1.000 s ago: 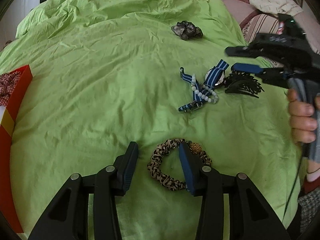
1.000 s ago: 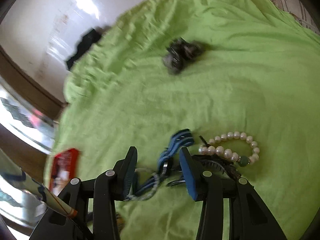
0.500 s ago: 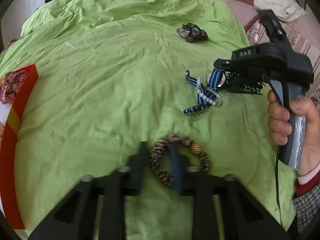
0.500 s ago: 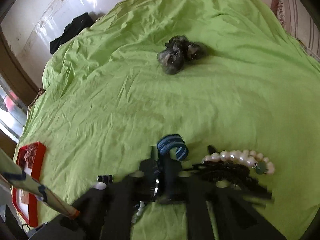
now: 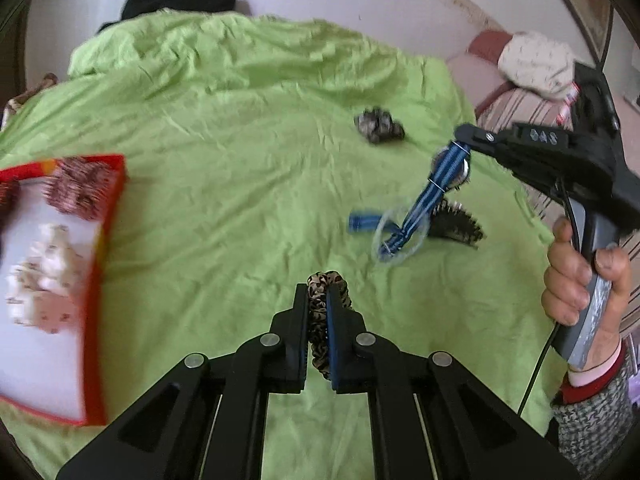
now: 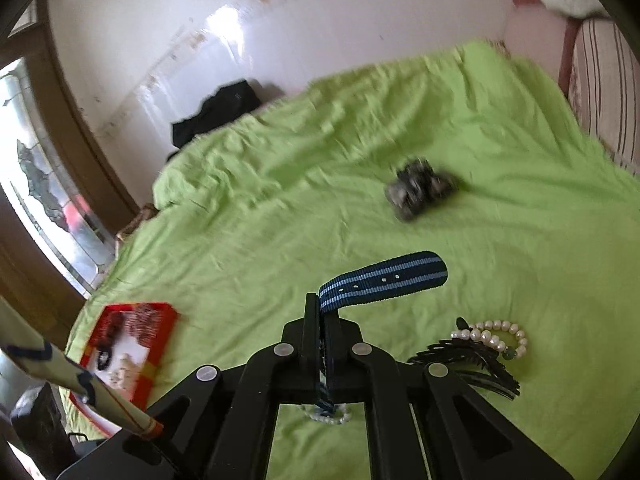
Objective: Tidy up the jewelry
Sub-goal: 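Grasp the blue striped strap with the right tool while the left tool grasps the leopard scrunchie, then carry the leopard scrunchie over the box with the left tool while the right tool lifts the blue strap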
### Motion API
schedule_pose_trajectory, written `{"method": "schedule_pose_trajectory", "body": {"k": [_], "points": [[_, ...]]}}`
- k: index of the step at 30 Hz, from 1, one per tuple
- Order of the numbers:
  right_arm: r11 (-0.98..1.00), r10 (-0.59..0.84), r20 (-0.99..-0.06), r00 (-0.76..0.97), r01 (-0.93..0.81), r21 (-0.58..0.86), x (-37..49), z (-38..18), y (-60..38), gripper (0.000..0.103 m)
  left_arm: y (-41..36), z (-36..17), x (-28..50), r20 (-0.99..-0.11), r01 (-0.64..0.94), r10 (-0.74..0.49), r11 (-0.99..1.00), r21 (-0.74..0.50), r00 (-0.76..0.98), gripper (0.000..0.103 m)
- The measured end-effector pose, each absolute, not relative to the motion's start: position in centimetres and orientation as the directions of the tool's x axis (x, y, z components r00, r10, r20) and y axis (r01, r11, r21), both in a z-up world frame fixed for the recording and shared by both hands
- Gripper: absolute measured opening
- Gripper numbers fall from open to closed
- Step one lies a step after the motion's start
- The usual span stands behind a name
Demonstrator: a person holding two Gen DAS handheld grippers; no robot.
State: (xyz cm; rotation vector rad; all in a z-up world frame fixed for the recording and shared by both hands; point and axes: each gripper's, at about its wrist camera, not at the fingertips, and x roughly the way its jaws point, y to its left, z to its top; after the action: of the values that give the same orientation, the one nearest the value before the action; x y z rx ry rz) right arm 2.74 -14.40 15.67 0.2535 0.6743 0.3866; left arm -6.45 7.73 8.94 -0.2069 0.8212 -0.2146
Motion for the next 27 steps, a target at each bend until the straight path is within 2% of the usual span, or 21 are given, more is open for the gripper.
{"method": "schedule_pose_trajectory", "body": {"k": [6, 12, 20, 27], "points": [[0.915, 0.393, -0.466, 0.793, -0.288, 0.282, -1.8, 19.7, -13.3, 0.002, 11.1, 12.3, -9.3, -0.646, 0.053, -0.220, 0.962, -0.267, 0.731, 0.007], [0.899, 0.429, -0.408, 0.806, -0.340, 0.275, -5.6, 22.0, -11.6, 0.002, 15.3, 14.1, -12.2, -0.615, -0.024, -0.149, 0.964, -0.263, 0.775, 0.007], [0.866, 0.501, -0.420, 0.757, -0.438, 0.243, -8.8, 22.3, -6.3, 0.002, 22.0, 15.0, -14.4, -0.617, -0.148, -0.039, 0.957, -0.250, 0.786, 0.007], [0.832, 0.548, -0.468, 0.694, -0.509, 0.220, -9.7, 22.1, -0.8, 0.002, 27.6, 14.8, -14.9, -0.621, -0.254, 0.048, 0.935, -0.248, 0.783, 0.007]]}}
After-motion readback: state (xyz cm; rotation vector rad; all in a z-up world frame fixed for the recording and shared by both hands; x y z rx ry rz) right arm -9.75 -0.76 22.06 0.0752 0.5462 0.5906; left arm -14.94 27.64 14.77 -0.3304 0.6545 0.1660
